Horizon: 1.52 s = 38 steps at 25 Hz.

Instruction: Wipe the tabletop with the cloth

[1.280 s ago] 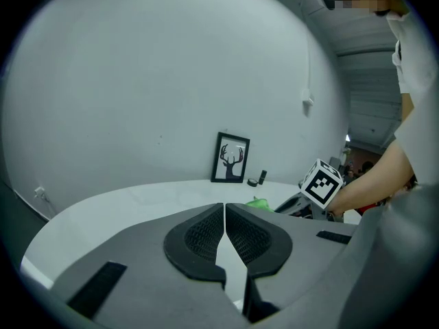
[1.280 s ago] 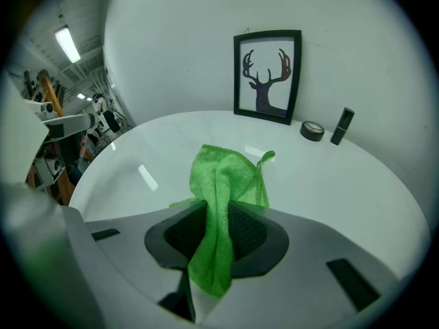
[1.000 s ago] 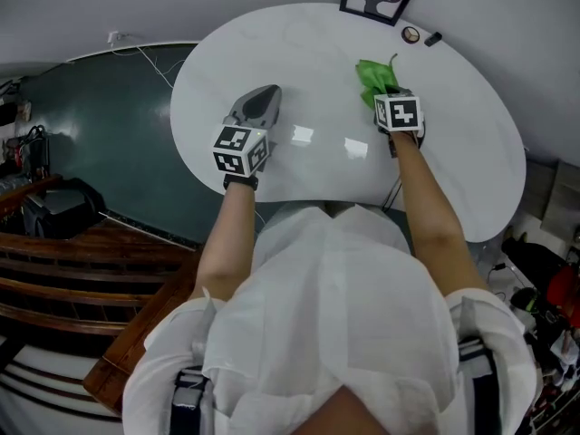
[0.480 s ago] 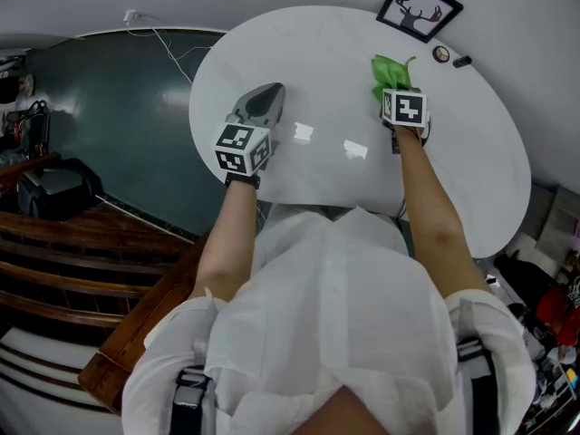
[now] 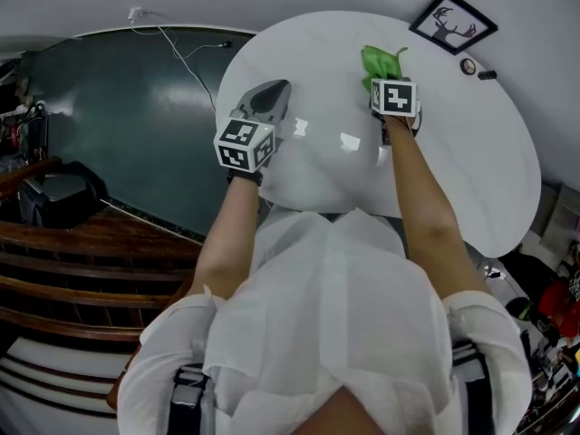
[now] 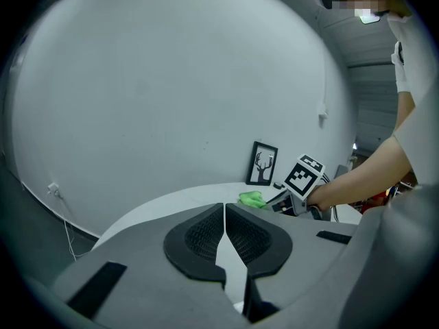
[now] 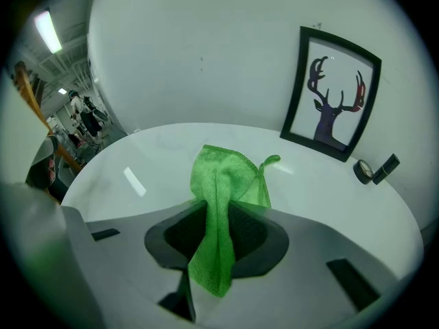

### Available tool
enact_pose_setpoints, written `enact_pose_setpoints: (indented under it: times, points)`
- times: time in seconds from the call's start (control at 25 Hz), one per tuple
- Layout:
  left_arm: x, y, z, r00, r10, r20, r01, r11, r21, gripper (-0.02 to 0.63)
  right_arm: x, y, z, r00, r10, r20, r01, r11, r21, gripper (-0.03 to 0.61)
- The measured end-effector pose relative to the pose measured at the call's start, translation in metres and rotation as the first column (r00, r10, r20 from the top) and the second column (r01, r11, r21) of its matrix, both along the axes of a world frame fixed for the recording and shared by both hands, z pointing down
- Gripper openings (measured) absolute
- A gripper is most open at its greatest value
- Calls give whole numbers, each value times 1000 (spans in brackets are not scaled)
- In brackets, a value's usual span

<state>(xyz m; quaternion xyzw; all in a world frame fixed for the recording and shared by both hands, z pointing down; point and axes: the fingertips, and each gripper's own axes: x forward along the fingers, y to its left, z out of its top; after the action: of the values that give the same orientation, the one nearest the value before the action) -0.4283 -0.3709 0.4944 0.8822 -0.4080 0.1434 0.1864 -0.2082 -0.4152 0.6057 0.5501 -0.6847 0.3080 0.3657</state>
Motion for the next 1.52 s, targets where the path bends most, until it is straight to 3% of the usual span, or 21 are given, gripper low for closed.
enact_pose_setpoints:
  times: [0.52, 0.96, 1.12, 1.28, 1.52]
  points:
    - [-73, -11, 9, 1000, -12, 4, 12, 1000, -7, 20, -100, -42, -3, 999, -36, 14, 36, 998, 43, 89]
    - [-127, -6, 10, 999, -42, 17, 42, 999, -4, 20, -224, -34, -5, 970, -235, 57, 232, 971, 58, 89]
    - [-140, -1, 12, 998, -56, 20, 56, 998, -6, 20, -270, -6, 4, 941, -320, 110, 321, 947, 17, 90]
    - [-149, 4, 14, 998, -63, 21, 63, 998, -10, 20, -302, 10, -5, 899, -427, 97, 421, 904, 76, 91]
    - [-151, 5, 12, 998, -55, 21, 55, 998, -8, 20, -328, 45, -6, 837, -534, 121, 529, 845, 76, 91]
